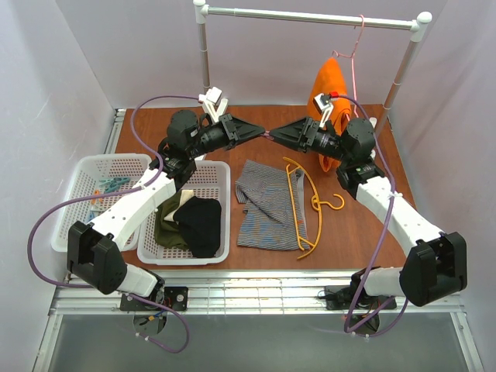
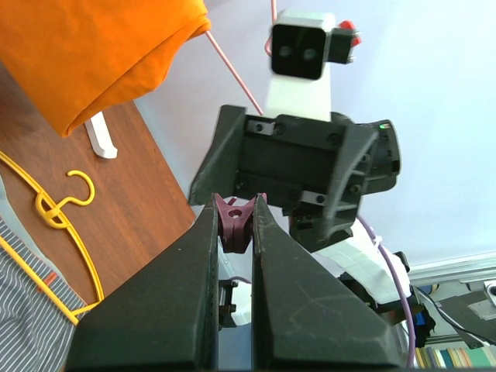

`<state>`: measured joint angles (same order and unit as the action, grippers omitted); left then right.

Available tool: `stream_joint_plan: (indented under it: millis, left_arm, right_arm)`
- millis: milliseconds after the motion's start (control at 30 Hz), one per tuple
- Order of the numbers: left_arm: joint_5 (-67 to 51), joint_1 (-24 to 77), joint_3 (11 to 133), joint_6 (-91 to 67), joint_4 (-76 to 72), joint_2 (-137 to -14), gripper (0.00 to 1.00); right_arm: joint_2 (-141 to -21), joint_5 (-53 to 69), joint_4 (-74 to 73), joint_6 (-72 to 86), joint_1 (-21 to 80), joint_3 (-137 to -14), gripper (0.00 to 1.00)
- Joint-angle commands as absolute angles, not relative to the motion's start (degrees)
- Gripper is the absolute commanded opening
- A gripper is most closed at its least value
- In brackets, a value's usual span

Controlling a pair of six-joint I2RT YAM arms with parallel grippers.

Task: Clip the underwear to the hanger

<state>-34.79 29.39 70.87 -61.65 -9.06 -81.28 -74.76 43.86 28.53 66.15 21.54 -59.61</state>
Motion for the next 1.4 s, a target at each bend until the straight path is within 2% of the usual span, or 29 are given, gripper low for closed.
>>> stream_joint_plan:
  millis: [0, 300, 433, 867, 1100, 1267, 1367]
  left_arm:
    - [-33.8, 29.6, 72.6, -62.0, -11.1, -80.6, 0.0]
    - [-34.5, 29.7, 71.8, -62.9, -12.3, -80.8, 0.0]
    - [-35.1, 29.8, 71.8, -63.1, -12.7, -81.1, 0.0]
    - [-36.4, 30.3, 72.2, -63.5, -13.6, -82.4, 0.0]
    - [-35.9, 30.5, 72.1, -63.5, -13.7, -82.3, 0.0]
    - [-36.6, 30.4, 72.2, -64.0, -13.6, -82.9, 0.0]
    - [-36.7, 30.5, 72.2, -64.2, -13.7, -83.1, 0.24]
  right_arm:
    - [-75.1, 45.2, 31.4, 67.1, 21.5, -58.9, 0.69]
    - [-75.3, 45.1, 32.2, 67.1, 21.6, -59.1, 0.63]
    - [-75.2, 44.9, 32.4, 67.1, 21.4, -59.0, 0.53]
    - [-75.0, 44.4, 35.2, 67.2, 21.5, -58.8, 0.37]
    - [-75.1, 44.8, 36.6, 68.0, 21.5, -58.3, 0.23]
    - [-75.2, 44.9, 37.2, 68.3, 21.5, -58.2, 0.18]
    - [-75.1, 44.8, 37.4, 68.3, 21.5, -58.1, 0.15]
